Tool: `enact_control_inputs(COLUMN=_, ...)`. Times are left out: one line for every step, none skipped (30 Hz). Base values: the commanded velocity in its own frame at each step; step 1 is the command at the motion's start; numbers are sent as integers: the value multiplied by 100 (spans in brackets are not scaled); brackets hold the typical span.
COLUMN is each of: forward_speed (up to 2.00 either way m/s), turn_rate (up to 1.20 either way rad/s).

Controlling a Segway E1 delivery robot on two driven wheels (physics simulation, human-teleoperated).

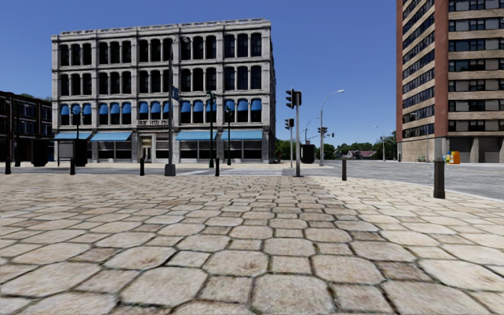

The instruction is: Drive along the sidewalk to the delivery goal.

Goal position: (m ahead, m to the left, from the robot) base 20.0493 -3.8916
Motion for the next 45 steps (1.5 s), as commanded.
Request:
enact_control_inputs(forward_speed=200, turn_rate=0)
enact_control_inputs(forward_speed=200, turn_rate=0)
enact_control_inputs(forward_speed=200, turn_rate=0)
enact_control_inputs(forward_speed=200, turn_rate=0)
enact_control_inputs(forward_speed=200, turn_rate=0)
enact_control_inputs(forward_speed=200, turn_rate=0)
enact_control_inputs(forward_speed=200, turn_rate=0)
enact_control_inputs(forward_speed=200, turn_rate=0)
enact_control_inputs(forward_speed=200, turn_rate=0)
enact_control_inputs(forward_speed=200, turn_rate=0)
enact_control_inputs(forward_speed=200, turn_rate=0)
enact_control_inputs(forward_speed=200, turn_rate=0)
enact_control_inputs(forward_speed=200, turn_rate=0)
enact_control_inputs(forward_speed=200, turn_rate=0)
enact_control_inputs(forward_speed=200, turn_rate=0)
enact_control_inputs(forward_speed=200, turn_rate=0)
enact_control_inputs(forward_speed=200, turn_rate=0)
enact_control_inputs(forward_speed=200, turn_rate=0)
enact_control_inputs(forward_speed=200, turn_rate=0)
enact_control_inputs(forward_speed=200, turn_rate=0)
enact_control_inputs(forward_speed=200, turn_rate=0)
enact_control_inputs(forward_speed=200, turn_rate=0)
enact_control_inputs(forward_speed=200, turn_rate=0)
enact_control_inputs(forward_speed=200, turn_rate=0)
enact_control_inputs(forward_speed=200, turn_rate=0)
enact_control_inputs(forward_speed=200, turn_rate=0)
enact_control_inputs(forward_speed=200, turn_rate=0)
enact_control_inputs(forward_speed=200, turn_rate=0)
enact_control_inputs(forward_speed=200, turn_rate=0)
enact_control_inputs(forward_speed=200, turn_rate=0)
enact_control_inputs(forward_speed=200, turn_rate=0)
enact_control_inputs(forward_speed=200, turn_rate=0)
enact_control_inputs(forward_speed=200, turn_rate=0)
enact_control_inputs(forward_speed=200, turn_rate=0)
enact_control_inputs(forward_speed=200, turn_rate=0)
enact_control_inputs(forward_speed=200, turn_rate=0)
enact_control_inputs(forward_speed=200, turn_rate=0)
enact_control_inputs(forward_speed=200, turn_rate=0)
enact_control_inputs(forward_speed=200, turn_rate=0)
enact_control_inputs(forward_speed=200, turn_rate=0)
enact_control_inputs(forward_speed=200, turn_rate=0)
enact_control_inputs(forward_speed=200, turn_rate=0)
enact_control_inputs(forward_speed=200, turn_rate=0)
enact_control_inputs(forward_speed=200, turn_rate=0)
enact_control_inputs(forward_speed=200, turn_rate=0)
